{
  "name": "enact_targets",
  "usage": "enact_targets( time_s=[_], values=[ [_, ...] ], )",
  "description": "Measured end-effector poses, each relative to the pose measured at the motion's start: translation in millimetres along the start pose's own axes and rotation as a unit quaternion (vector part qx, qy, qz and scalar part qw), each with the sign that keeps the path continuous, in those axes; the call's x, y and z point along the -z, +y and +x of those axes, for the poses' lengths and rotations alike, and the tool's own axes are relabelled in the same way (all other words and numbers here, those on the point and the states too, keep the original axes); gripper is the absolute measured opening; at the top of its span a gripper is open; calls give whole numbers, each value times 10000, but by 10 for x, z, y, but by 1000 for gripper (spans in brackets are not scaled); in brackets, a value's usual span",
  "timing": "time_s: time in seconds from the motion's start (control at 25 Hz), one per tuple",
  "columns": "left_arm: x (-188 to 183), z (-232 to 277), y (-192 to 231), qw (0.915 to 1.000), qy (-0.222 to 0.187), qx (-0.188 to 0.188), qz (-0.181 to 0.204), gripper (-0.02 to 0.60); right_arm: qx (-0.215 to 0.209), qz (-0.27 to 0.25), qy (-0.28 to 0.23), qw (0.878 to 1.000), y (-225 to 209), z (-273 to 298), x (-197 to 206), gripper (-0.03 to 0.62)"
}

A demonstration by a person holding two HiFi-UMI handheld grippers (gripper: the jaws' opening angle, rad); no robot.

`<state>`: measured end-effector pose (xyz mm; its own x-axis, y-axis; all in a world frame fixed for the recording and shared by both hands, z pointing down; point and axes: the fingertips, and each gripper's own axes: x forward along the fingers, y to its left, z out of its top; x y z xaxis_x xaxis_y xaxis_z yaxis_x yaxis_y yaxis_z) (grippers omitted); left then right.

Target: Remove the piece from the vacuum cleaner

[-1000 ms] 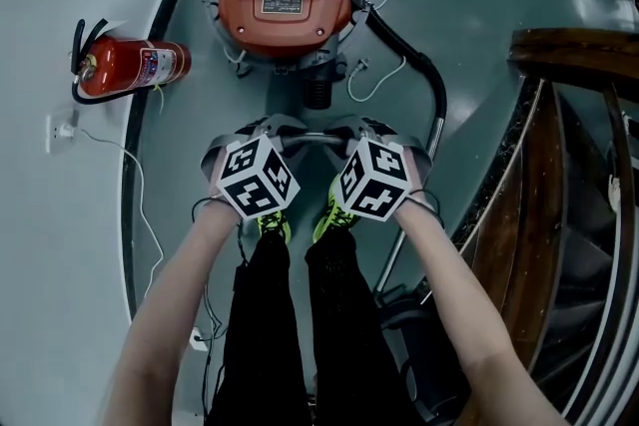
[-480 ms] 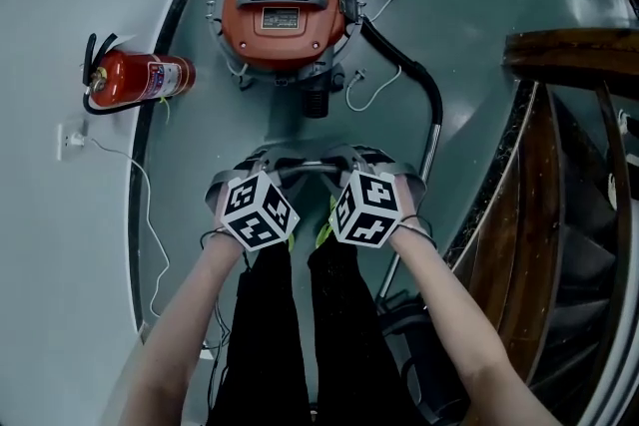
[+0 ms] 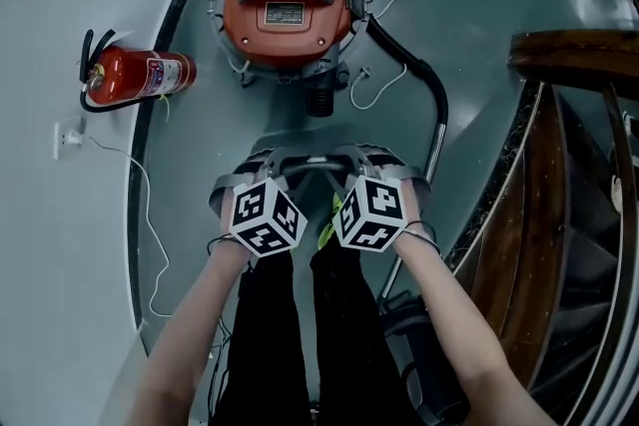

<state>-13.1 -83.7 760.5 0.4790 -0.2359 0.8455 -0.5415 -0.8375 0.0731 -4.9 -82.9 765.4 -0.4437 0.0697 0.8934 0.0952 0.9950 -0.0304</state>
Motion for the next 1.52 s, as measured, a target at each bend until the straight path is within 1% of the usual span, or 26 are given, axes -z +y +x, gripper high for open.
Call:
enact_targets(
  time_s=[0.12, 0.32, 0.48, 1.0, 1.2, 1.36, 1.52],
  values=[
    [113, 119, -19, 10000, 78, 3, 13, 46, -15, -6, 41, 10000, 40, 149, 62, 52],
    [260, 274, -41, 9999, 120, 26, -87, 46, -78, 21, 36, 10000, 84, 345, 139, 52],
    [320, 368, -29, 9998, 79, -27, -163, 46, -95, 126, -30, 9999, 75, 458, 190, 54],
    [490, 681, -35, 9992, 65, 100, -383, 46, -231, 343, -19, 9991, 78, 759, 378, 54],
    [574, 810, 12, 9987, 103, 218, -443, 47, -325, 629, -47, 9975, 41, 903, 428, 54],
    [659, 920, 36, 9983, 165, 315, -467, 46, -403, 728, 1, 9965, 33, 1037, 473, 55],
    [730, 999, 19, 9972, 165, 403, -611, 48, -526, 838, 42, 9951, 59, 1127, 514, 57]
  ],
)
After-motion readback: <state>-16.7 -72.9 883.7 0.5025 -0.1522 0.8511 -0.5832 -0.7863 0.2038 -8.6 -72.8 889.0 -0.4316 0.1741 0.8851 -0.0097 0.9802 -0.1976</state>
